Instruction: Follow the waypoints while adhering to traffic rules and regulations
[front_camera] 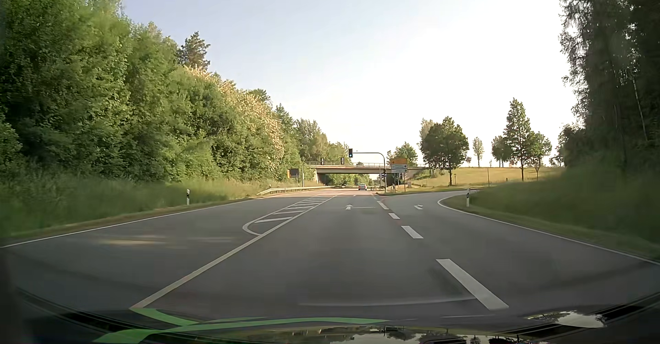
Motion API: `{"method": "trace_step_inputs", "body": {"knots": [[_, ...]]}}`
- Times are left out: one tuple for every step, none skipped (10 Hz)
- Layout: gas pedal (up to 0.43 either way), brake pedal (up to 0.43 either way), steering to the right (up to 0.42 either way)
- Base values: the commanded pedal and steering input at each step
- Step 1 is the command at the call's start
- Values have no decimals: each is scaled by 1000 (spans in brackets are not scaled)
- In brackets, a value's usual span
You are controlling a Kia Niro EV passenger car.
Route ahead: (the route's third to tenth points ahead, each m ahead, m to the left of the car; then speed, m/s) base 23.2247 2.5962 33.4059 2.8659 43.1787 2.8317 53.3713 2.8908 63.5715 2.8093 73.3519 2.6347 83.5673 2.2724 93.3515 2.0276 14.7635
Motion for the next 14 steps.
{"method": "trace_step_inputs", "body": {"knots": [[169,0,1],[209,0,1],[240,0,1],[248,0,0],[248,0,0],[248,0,0],[248,0,1],[248,0,1],[248,0,1],[248,0,0],[248,0,-2],[268,0,-4],[280,0,-4],[311,0,-4]]}}
